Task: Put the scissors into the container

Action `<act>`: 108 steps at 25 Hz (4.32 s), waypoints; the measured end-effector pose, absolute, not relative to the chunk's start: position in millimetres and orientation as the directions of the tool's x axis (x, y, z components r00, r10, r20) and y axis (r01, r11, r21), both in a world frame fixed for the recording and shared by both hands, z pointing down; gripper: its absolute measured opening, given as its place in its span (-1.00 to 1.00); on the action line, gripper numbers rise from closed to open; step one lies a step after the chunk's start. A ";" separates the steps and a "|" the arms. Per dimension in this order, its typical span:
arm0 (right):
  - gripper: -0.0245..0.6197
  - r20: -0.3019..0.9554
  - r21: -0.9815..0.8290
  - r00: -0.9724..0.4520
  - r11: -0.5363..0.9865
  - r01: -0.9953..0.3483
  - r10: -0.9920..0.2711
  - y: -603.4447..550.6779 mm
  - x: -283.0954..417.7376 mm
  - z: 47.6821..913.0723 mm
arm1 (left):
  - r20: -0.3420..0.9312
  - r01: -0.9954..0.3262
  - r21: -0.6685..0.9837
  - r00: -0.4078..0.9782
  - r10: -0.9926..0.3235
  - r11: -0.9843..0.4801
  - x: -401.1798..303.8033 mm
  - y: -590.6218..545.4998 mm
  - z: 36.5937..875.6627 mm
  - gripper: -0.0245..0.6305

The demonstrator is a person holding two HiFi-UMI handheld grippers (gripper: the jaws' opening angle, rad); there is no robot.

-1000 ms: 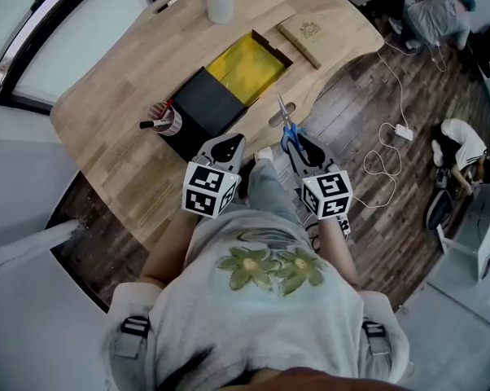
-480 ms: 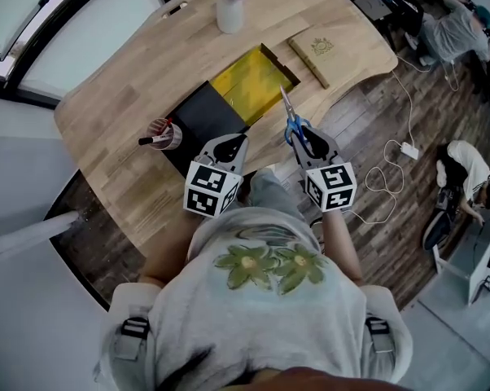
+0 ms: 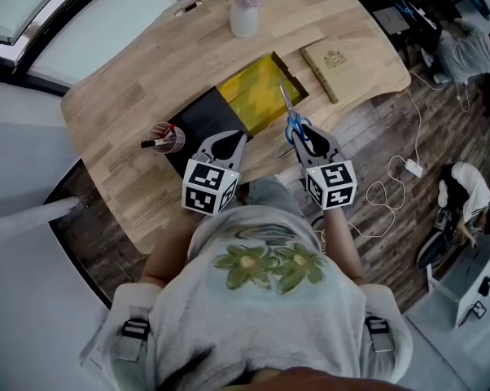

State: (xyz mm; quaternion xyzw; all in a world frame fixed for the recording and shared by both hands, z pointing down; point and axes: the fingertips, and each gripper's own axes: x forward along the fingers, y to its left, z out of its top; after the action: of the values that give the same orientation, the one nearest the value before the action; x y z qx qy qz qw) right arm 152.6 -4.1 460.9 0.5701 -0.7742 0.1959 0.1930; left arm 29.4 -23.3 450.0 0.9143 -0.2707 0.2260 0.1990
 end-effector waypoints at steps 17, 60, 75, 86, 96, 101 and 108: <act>-0.65 0.574 -0.015 -0.396 0.475 -0.880 -0.717 -66.4 149.7 482.3 | 0.539 -0.713 0.244 0.663 -0.520 -0.657 15.3 -52.4 454.1 -0.91; -0.65 0.720 0.021 -0.482 0.710 -0.704 -0.499 -116.8 145.4 555.5 | 0.592 -0.800 0.267 0.576 -0.564 -0.537 17.9 -85.1 481.6 -0.91; -0.65 0.756 0.015 -0.493 0.763 -0.646 -0.432 -125.4 141.8 576.5 | 0.596 -0.820 0.265 0.553 -0.583 -0.507 18.3 -92.5 487.5 -0.91; -0.66 0.772 0.007 -0.494 0.783 -0.622 -0.400 -129.9 143.8 588.3 | 0.600 -0.834 0.264 0.535 -0.595 -0.484 18.9 -95.8 488.7 -0.91; -0.65 0.790 0.002 -0.492 0.804 -0.595 -0.366 -133.2 146.3 599.7 | 0.609 -0.844 0.266 0.521 -0.598 -0.466 19.2 -100.0 492.5 -0.91; -0.65 0.793 -0.001 -0.492 0.806 -0.592 -0.361 -135.2 146.7 603.9 | 0.612 -0.845 0.272 0.522 -0.594 -0.461 20.6 -100.9 494.1 -0.91; -0.66 0.807 0.001 -0.486 0.824 -0.567 -0.335 -137.2 145.8 610.0 | 0.613 -0.849 0.273 0.516 -0.599 -0.452 18.5 -102.1 493.9 -0.91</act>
State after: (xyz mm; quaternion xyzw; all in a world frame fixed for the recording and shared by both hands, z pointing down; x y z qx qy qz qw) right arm 145.8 -137.2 610.0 0.2647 -0.8514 0.1338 0.4325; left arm 18.5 -102.1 493.9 0.8231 -0.4398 0.2207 0.2835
